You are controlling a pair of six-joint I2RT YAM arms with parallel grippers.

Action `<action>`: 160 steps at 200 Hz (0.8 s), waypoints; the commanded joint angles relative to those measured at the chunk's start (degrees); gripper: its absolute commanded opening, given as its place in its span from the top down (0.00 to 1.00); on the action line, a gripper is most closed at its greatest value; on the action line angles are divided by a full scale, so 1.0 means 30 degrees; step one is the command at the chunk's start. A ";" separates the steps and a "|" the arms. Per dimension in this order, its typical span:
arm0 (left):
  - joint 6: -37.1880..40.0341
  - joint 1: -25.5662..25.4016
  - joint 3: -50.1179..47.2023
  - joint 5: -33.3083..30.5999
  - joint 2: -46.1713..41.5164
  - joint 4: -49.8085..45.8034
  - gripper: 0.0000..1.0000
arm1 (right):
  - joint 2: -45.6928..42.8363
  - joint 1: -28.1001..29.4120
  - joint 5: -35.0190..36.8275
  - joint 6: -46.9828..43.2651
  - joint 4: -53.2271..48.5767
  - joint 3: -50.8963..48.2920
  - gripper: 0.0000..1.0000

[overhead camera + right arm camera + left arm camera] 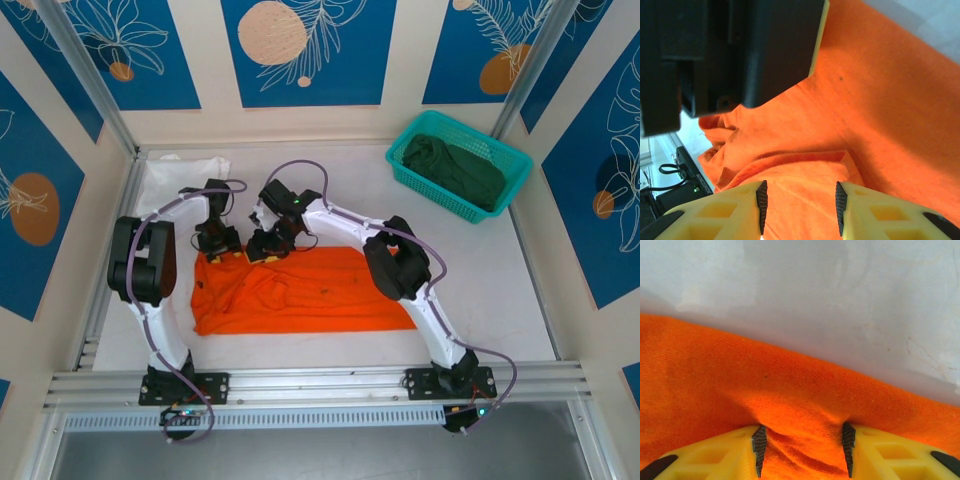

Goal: Fold and stack the t-shirts

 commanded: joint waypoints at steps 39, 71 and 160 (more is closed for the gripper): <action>0.0306 0.0193 0.0182 0.0569 0.0631 0.0025 0.54 | 0.1605 0.0133 0.0479 -0.0461 -0.1386 0.1593 0.58; 0.0386 0.0194 0.0044 0.0531 0.0596 0.0096 0.53 | 0.1837 0.0201 0.0032 -0.0402 -0.1121 0.1907 0.62; 0.0444 0.0211 0.0075 0.0390 0.0541 0.0139 0.52 | 0.1940 0.0456 -0.0001 -0.0761 -0.1583 0.1656 0.77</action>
